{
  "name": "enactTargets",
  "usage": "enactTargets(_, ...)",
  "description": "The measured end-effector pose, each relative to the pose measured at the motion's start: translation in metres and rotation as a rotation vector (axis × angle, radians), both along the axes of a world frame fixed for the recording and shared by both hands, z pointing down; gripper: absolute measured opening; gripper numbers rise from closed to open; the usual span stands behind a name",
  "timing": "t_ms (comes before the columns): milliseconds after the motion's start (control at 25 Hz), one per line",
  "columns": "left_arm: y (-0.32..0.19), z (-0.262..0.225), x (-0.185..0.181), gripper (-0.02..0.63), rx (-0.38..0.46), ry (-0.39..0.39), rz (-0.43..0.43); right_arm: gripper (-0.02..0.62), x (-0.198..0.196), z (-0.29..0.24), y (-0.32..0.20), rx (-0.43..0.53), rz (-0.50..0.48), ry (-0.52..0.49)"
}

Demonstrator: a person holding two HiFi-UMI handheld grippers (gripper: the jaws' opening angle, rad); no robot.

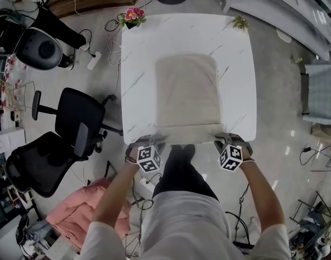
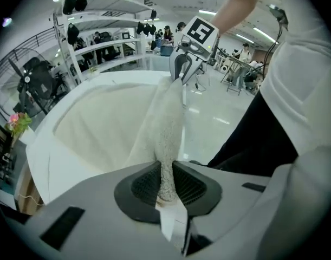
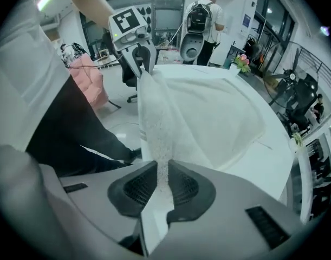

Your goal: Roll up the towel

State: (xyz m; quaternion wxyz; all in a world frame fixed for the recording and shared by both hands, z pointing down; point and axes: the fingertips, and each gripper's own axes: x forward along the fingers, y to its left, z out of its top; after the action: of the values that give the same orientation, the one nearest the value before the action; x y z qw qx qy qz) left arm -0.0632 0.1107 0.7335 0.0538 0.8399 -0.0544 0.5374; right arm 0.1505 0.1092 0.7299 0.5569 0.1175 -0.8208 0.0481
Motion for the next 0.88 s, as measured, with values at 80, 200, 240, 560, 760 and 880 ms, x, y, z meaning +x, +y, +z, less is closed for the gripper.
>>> enactTargets(80,0.012,-0.007,-0.003,0.075,-0.044,0.007,0.015,0.069,-0.003,-0.009,0.011,-0.048,-0.013,-0.02)
enactTargets(200,0.018,-0.016,-0.005,0.075,-0.102,0.02,0.008,0.069,-0.005,-0.02,0.017,-0.086,-0.016,-0.043)
enactTargets(240,0.015,-0.019,-0.005,0.078,-0.113,0.025,-0.001,0.071,-0.004,-0.022,0.013,-0.086,-0.004,-0.051)
enactTargets(560,-0.049,-0.021,-0.002,0.095,-0.131,0.01,-0.029,0.08,0.0,-0.022,-0.052,-0.078,0.08,-0.055)
enactTargets(760,-0.089,-0.012,-0.002,0.129,-0.034,-0.021,-0.057,0.105,0.002,-0.01,-0.087,-0.039,0.116,-0.007)
enactTargets(880,-0.106,-0.001,-0.007,0.158,0.041,-0.033,-0.1,0.155,0.003,-0.001,-0.102,0.014,0.156,0.023)
